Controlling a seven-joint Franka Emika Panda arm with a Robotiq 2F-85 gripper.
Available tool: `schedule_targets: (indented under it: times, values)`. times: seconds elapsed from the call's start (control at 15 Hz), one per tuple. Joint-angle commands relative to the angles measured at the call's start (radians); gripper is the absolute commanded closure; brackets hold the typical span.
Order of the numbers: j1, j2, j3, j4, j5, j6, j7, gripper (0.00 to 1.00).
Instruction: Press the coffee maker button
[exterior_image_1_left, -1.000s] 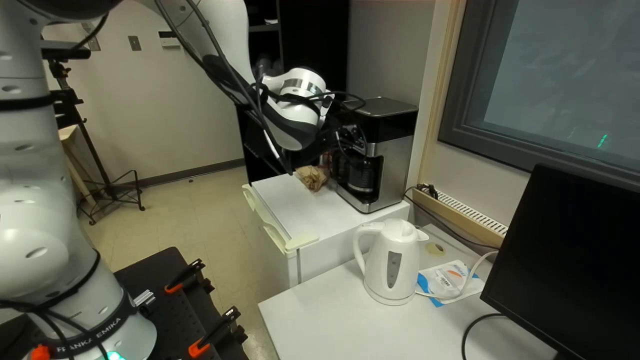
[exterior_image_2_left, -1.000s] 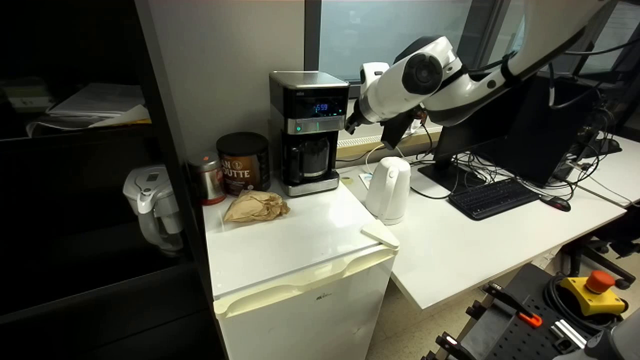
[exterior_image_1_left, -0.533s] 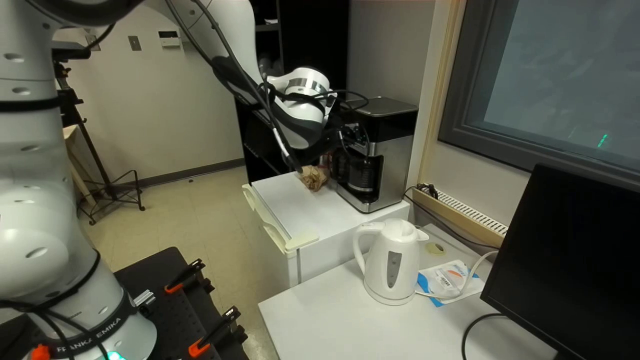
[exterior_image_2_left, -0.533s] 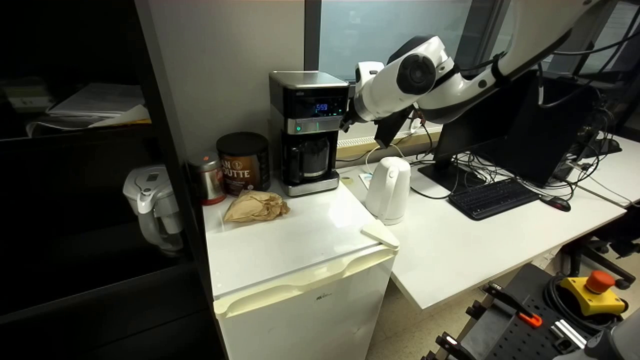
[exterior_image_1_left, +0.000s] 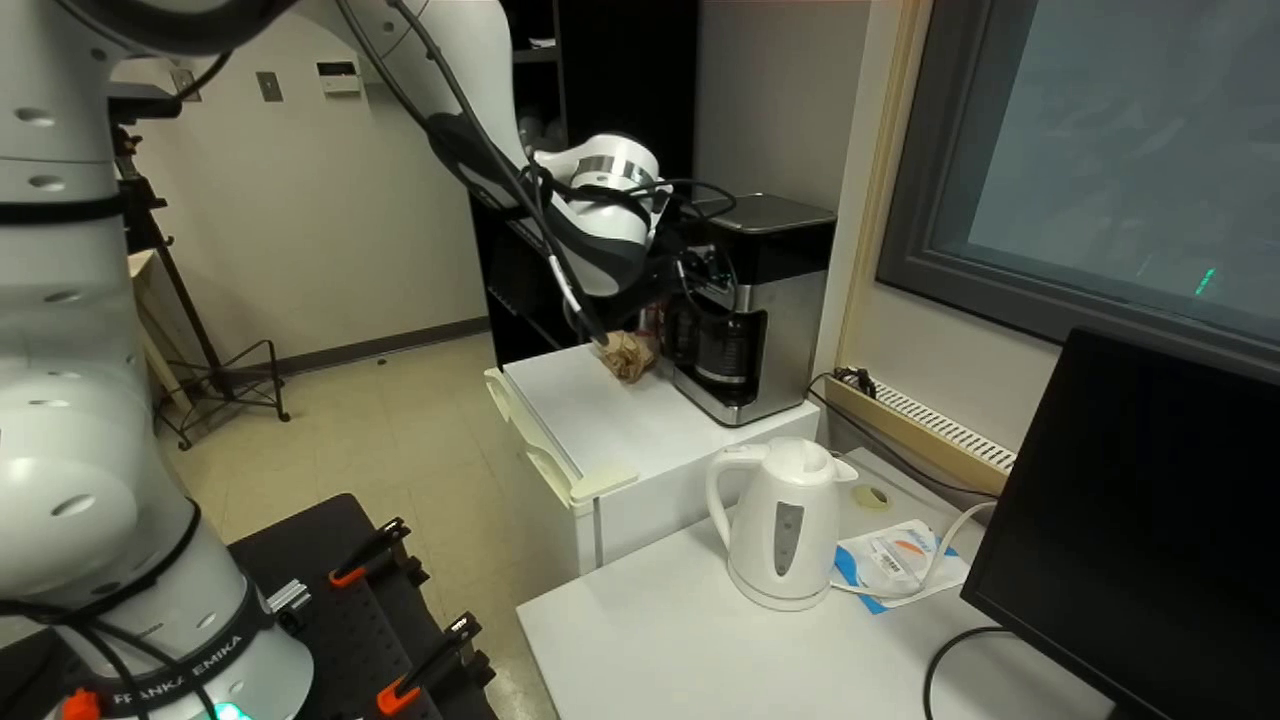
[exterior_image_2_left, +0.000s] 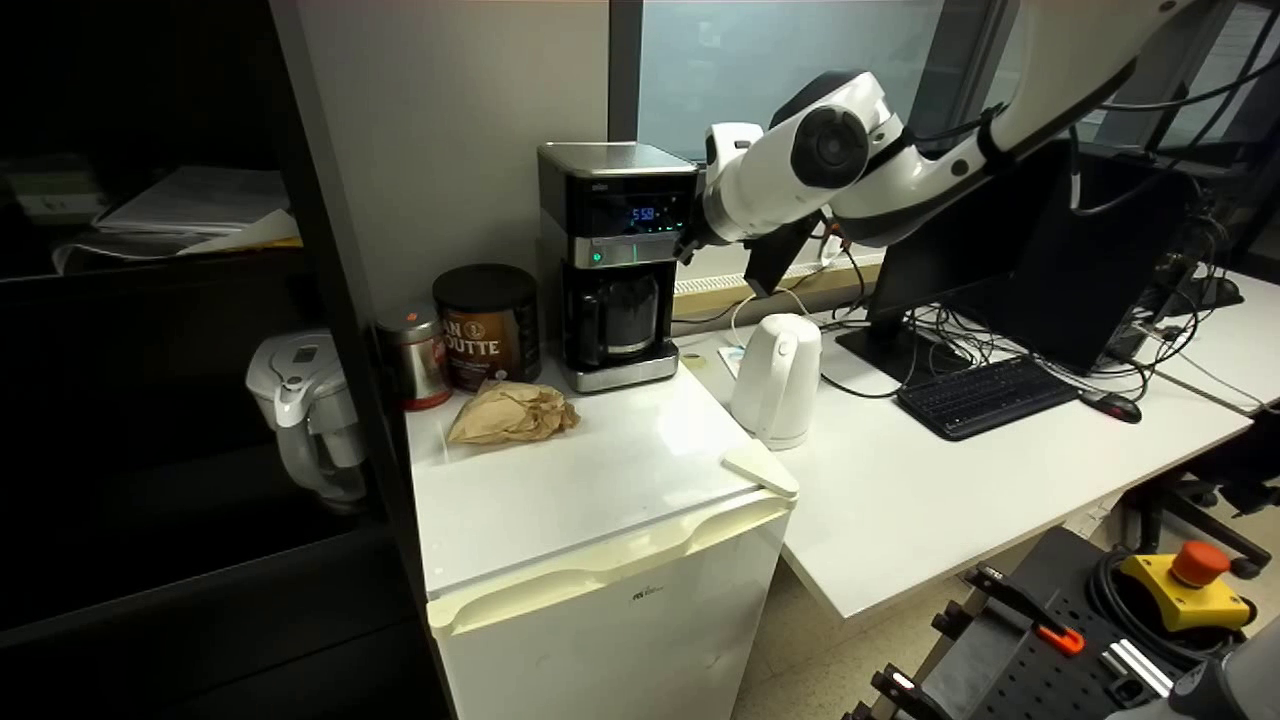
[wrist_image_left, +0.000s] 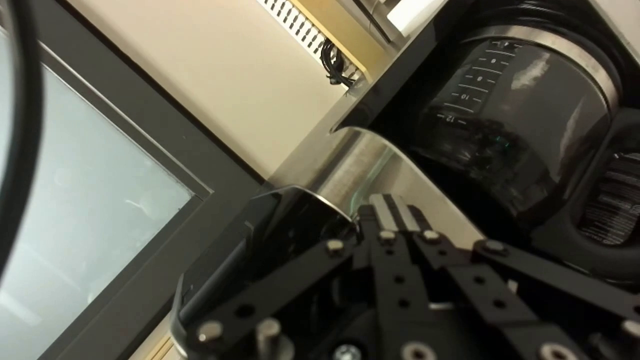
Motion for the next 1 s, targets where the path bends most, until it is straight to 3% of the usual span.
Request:
schedule_targets:
  times: [0.0,0.93]
  values:
    - [-0.005,0.025,0.008,0.046,-0.042,0.02,0.035,0.99]
    - [0.069,-0.057,0.051,-0.14,0.002,-0.005,-0.083,0.99]
